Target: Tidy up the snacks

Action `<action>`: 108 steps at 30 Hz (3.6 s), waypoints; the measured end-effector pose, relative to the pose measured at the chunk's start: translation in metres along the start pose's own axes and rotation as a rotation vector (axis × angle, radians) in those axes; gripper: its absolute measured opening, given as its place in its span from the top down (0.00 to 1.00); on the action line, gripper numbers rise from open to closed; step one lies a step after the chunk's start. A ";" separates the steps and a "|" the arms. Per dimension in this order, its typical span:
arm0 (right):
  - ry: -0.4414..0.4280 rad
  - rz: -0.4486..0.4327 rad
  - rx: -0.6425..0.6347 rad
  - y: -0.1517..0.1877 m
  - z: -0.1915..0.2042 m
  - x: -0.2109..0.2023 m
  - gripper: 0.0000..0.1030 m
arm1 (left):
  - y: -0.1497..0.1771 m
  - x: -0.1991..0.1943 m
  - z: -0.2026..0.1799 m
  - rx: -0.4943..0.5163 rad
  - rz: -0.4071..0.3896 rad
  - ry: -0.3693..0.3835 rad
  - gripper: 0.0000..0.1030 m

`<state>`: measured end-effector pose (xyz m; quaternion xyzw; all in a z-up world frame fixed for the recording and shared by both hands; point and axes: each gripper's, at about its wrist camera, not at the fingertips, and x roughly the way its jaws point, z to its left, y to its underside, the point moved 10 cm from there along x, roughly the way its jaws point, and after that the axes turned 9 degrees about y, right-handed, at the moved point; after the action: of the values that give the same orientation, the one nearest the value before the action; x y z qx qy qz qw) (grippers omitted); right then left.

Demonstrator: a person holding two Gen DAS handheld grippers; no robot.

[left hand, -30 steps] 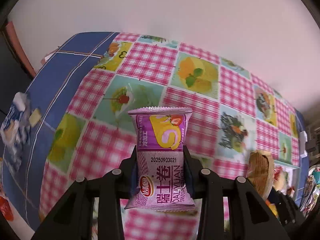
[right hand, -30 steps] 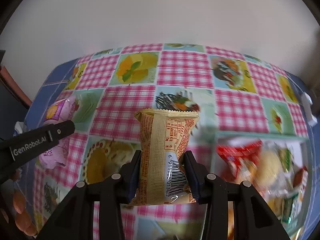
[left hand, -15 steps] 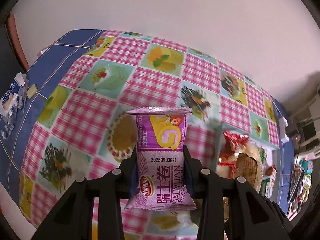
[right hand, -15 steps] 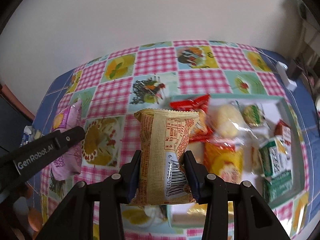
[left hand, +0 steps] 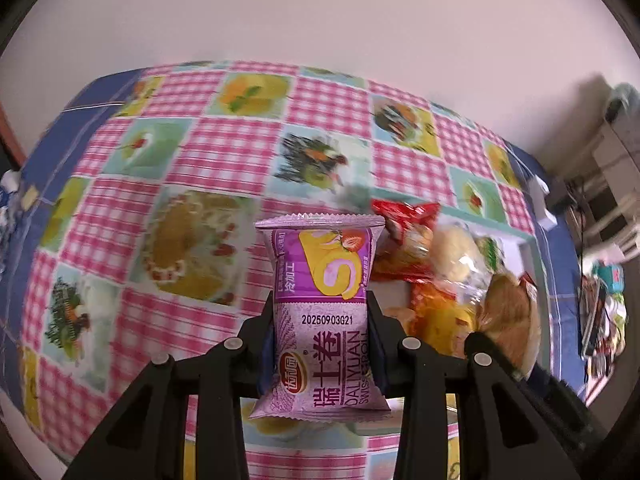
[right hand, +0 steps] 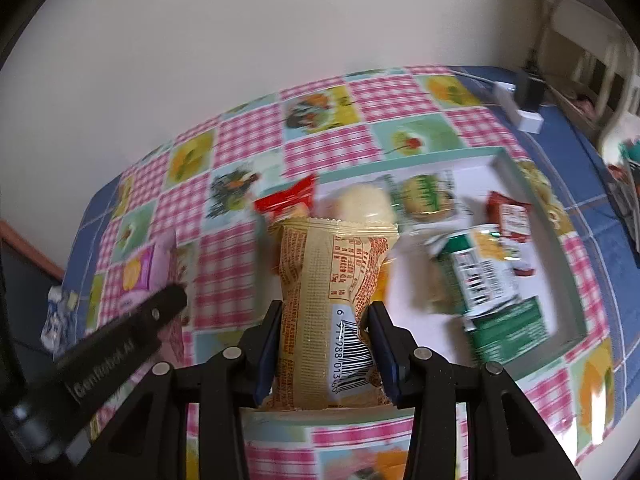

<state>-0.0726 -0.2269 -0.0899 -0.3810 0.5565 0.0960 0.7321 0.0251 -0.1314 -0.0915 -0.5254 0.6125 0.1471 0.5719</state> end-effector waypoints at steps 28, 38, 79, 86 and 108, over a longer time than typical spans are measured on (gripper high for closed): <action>0.080 0.029 0.182 -0.036 -0.093 0.034 0.56 | -0.004 0.071 -0.091 0.218 0.082 0.065 0.61; 0.087 0.031 0.192 -0.041 -0.102 0.039 0.56 | -0.004 0.071 -0.105 0.237 0.088 0.083 0.60; 0.098 -0.047 0.037 -0.010 -0.056 0.017 0.10 | 0.003 -0.012 0.017 0.088 -0.061 -0.206 0.03; 0.054 -0.084 0.052 0.008 -0.047 0.002 0.00 | 0.022 -0.033 0.033 0.081 -0.076 -0.285 0.03; 0.058 -0.123 0.030 0.034 -0.041 -0.045 0.00 | 0.057 -0.074 0.072 0.018 -0.092 -0.306 0.03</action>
<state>-0.1388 -0.2174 -0.0689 -0.4061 0.5543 0.0315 0.7258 0.0029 -0.0164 -0.0739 -0.5192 0.4948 0.1937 0.6694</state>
